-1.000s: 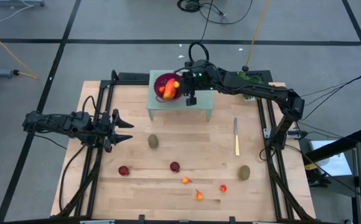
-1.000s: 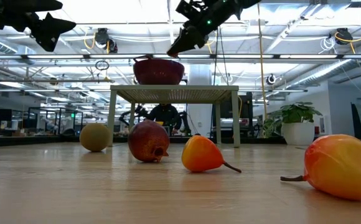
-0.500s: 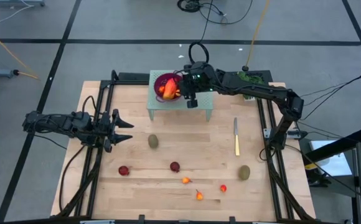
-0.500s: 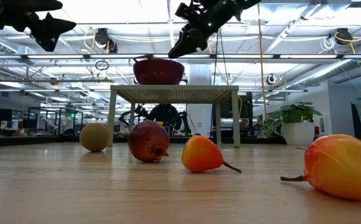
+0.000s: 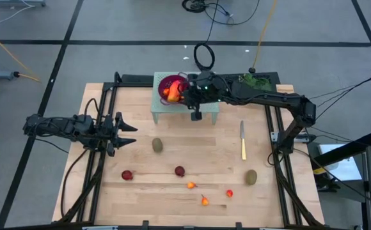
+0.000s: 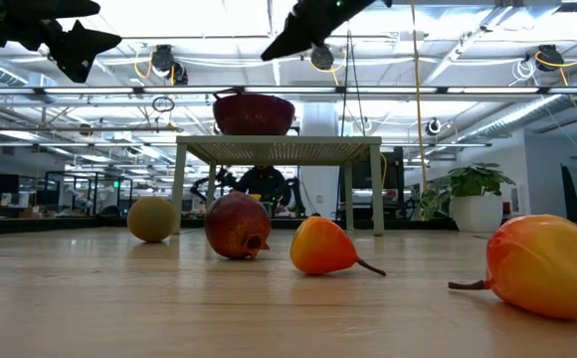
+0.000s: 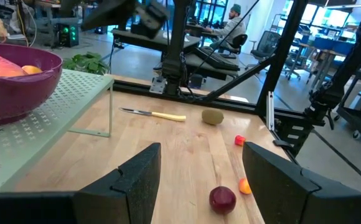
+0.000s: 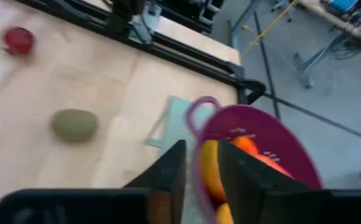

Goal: Pick & Place Fruit
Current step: Put the peach into the violet strainer bowl on the shelf

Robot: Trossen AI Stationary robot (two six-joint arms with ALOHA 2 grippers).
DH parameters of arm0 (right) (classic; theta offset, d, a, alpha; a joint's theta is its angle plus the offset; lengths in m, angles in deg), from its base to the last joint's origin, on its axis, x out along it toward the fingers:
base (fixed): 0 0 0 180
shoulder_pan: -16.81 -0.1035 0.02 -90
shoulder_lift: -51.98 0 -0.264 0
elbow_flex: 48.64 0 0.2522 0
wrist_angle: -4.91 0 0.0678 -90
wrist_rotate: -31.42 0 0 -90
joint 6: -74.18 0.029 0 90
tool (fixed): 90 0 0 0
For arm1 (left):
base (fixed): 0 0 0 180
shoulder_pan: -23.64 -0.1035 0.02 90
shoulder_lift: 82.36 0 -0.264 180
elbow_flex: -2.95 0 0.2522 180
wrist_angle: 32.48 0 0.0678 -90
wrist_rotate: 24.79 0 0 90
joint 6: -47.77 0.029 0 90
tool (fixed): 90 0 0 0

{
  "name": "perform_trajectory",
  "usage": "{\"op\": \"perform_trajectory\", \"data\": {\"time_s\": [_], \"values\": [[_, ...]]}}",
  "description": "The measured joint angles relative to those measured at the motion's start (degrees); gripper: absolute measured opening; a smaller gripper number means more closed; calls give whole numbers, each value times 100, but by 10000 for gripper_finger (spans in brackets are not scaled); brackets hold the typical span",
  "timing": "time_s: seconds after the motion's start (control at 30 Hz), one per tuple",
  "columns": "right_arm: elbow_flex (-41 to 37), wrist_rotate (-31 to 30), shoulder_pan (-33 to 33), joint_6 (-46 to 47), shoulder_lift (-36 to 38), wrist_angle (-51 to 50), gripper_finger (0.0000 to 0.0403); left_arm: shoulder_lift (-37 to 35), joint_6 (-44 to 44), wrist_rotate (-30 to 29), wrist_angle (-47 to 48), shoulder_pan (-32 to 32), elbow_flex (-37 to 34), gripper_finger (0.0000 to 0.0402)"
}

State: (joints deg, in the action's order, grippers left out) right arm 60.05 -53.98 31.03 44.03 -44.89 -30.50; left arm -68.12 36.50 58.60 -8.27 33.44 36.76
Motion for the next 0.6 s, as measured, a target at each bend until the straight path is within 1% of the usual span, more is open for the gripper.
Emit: {"op": "perform_trajectory", "data": {"time_s": [0.23, 0.3, 0.4, 0.6], "values": [[0, 4, -511, 693, 83, -433, 10, 0, -5, 2, -4, 0, 0, 228], [-2, 1, -684, 866, 81, -534, 4, 0, -17, 2, -4, 0, 0, 228], [0, 2, -950, 1189, 83, -574, 8, -2, -17, 2, -4, 0, 0, 228], [0, 0, -1517, 1823, 83, -607, 2, 0, -57, 2, -2, 0, 0, 228]]}}
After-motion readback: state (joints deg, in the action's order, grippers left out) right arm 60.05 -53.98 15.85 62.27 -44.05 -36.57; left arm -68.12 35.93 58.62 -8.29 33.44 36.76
